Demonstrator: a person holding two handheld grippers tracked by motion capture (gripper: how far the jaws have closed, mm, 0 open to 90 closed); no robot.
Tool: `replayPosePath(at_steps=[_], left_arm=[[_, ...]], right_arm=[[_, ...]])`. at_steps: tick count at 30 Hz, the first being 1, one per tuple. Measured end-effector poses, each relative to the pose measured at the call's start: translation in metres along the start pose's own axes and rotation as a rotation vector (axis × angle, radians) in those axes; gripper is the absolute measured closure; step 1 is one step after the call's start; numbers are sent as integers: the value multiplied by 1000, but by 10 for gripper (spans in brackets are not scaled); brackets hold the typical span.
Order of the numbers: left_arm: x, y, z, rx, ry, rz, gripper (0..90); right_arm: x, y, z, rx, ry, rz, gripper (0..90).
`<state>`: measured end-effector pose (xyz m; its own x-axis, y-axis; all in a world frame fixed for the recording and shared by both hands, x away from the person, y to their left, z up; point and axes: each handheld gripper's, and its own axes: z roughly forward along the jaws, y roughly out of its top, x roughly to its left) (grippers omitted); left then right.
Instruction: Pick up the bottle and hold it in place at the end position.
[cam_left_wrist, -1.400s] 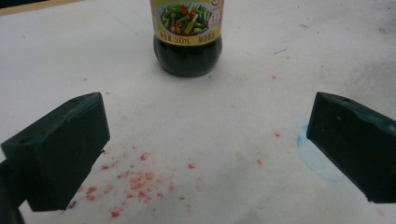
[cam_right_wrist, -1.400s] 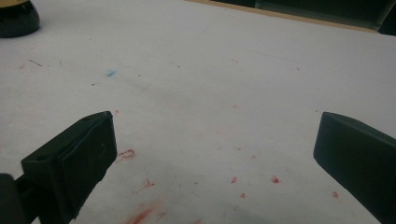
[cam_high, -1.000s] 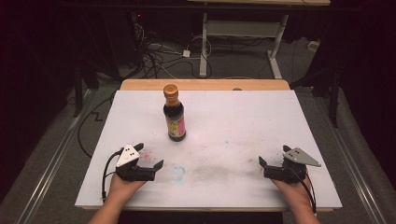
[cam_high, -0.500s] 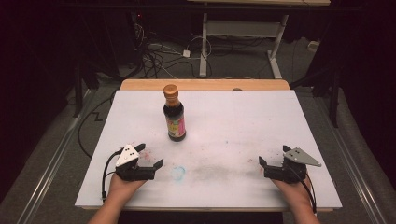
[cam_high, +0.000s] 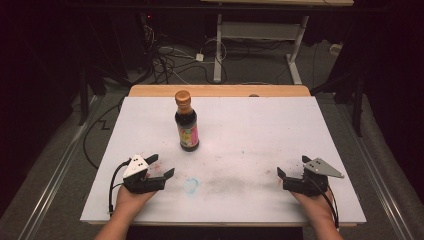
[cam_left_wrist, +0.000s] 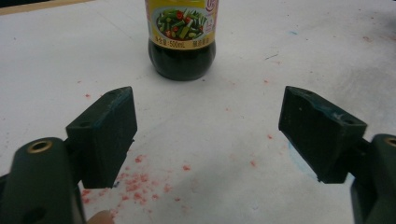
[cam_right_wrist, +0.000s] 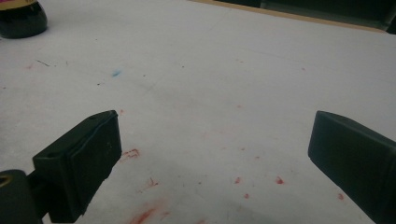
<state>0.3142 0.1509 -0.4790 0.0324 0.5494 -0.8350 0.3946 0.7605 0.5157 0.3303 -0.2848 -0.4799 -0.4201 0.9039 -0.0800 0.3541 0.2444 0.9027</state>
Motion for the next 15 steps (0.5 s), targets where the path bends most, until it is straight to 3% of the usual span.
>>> replayPosePath(at_steps=[4, 5, 10, 12, 15], left_arm=[[-1, 1, 2, 3, 13, -7, 192], [-2, 2, 2, 6, 25, -25, 191], [-15, 10, 7, 4, 2, -26, 168], [-22, 14, 9, 3, -5, -63, 167], [-27, 18, 16, -9, -13, -39, 166]], right_arm=[[0, 0, 0, -1, 0, 0, 33], [0, 0, 0, -2, -1, -2, 33], [0, 0, 0, 1, 0, -2, 33], [0, 0, 0, 1, 0, 0, 33], [0, 0, 0, 0, 1, 0, 33]])
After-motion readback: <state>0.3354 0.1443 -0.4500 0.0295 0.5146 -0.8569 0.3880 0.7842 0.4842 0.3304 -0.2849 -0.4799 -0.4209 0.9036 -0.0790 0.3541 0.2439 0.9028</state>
